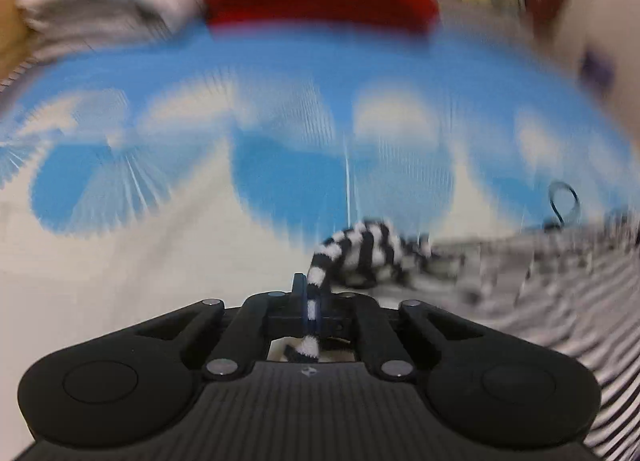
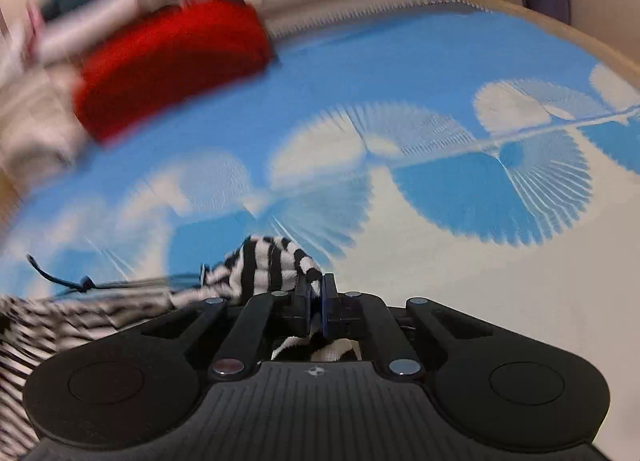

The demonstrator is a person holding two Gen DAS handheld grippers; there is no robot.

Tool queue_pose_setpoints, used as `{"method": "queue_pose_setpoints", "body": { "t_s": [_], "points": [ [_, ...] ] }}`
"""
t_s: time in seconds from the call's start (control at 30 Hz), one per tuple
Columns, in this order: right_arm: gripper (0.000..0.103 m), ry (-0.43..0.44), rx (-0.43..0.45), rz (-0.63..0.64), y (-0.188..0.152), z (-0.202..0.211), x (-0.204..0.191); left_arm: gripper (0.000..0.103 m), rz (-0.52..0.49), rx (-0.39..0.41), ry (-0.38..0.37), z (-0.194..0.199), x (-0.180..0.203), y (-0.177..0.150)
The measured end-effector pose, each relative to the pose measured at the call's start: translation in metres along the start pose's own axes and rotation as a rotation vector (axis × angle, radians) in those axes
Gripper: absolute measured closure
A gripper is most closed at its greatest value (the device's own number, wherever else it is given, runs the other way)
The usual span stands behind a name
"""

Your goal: Fold small clothes

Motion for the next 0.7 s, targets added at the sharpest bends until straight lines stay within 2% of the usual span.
{"method": "queue_pose_setpoints", "body": {
  "t_s": [0.03, 0.07, 0.1, 0.13, 0.2, 0.23, 0.3, 0.37, 0.47, 0.57, 0.67, 0.7],
  "points": [
    [0.097, -0.034, -0.093, 0.015, -0.011, -0.015, 0.001, 0.089, -0.051, -0.064, 0.030, -0.010, 0.004, -0.010],
    [0.097, -0.053, -0.160, 0.017, -0.020, -0.025, 0.002, 0.081, -0.083, -0.072, 0.050, -0.012, 0.007, -0.013],
    [0.093, -0.060, -0.208, 0.006, -0.027, -0.031, 0.004, 0.067, -0.098, -0.048, 0.067, -0.007, 0.007, -0.011],
    [0.092, -0.061, -0.207, -0.005, -0.026, -0.030, 0.005, 0.056, -0.080, -0.040, 0.066, 0.000, 0.005, -0.007],
    [0.080, -0.059, -0.151, -0.021, -0.017, -0.010, 0.005, 0.049, 0.017, -0.016, 0.004, 0.023, -0.007, 0.000],
    [0.071, -0.049, -0.114, -0.031, -0.013, 0.003, 0.006, 0.048, 0.072, -0.005, -0.037, 0.040, -0.016, 0.003],
    [0.059, -0.012, -0.055, -0.037, -0.007, 0.035, 0.007, 0.048, 0.124, -0.015, -0.067, 0.066, -0.028, 0.008],
    [0.058, 0.005, -0.016, -0.014, -0.006, 0.069, 0.006, 0.048, 0.150, -0.029, -0.078, 0.094, -0.040, 0.002],
    [0.049, 0.062, 0.003, 0.008, -0.013, 0.105, 0.007, 0.048, 0.165, -0.040, -0.125, 0.126, -0.048, -0.025],
    [0.044, 0.103, -0.055, 0.020, -0.046, 0.117, 0.013, 0.048, 0.184, -0.082, -0.150, 0.127, -0.054, -0.066],
    [0.045, 0.099, -0.162, -0.028, -0.086, 0.104, 0.026, 0.050, 0.179, -0.240, -0.176, 0.103, -0.053, -0.100],
    [0.045, 0.091, -0.221, -0.047, -0.097, 0.099, 0.030, 0.050, 0.151, -0.240, -0.176, 0.100, -0.051, -0.102]
  ]
}}
Point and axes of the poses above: each gripper's, at about its wrist camera, not at the fingertips, and z roughly against the way its jaws point, x to its right, y to its top, the point moved 6 cm from there along -z, roughly the way its jaws point, and after that the axes turned 7 degrees about z, right-handed, at the moved point
